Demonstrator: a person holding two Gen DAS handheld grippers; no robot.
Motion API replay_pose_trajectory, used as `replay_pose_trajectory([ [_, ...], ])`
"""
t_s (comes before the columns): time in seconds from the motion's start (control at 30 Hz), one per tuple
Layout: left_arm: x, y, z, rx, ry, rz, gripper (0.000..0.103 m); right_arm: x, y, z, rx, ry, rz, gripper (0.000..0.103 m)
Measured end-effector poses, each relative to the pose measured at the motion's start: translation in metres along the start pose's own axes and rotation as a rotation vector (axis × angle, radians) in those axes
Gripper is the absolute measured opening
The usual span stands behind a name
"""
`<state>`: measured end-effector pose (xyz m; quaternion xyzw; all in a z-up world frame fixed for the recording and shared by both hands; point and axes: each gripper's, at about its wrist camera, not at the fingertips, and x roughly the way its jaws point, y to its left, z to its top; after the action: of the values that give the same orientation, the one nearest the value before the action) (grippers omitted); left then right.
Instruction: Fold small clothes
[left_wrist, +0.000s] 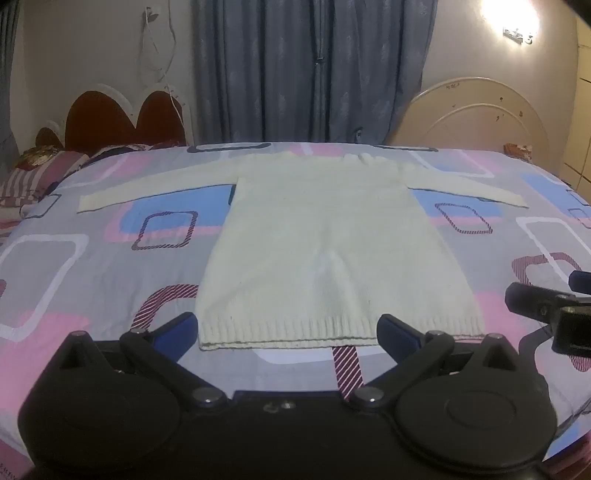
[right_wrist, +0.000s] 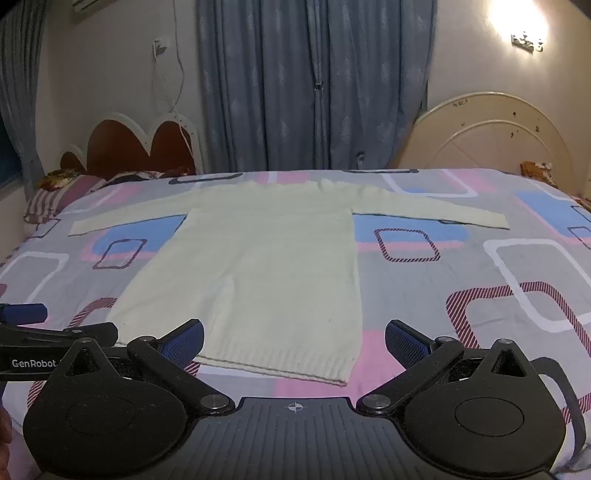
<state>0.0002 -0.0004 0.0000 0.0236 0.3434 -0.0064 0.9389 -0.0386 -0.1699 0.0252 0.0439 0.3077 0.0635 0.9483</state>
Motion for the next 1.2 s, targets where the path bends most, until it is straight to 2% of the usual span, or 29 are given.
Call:
replay_pose_trajectory([
  [1.2,0.0001,-0.0026,0.0009,0.007,-0.007,0.003,0.103,0.0012,0.0004,0.0040,0.015,-0.012,-0.007,0.103],
])
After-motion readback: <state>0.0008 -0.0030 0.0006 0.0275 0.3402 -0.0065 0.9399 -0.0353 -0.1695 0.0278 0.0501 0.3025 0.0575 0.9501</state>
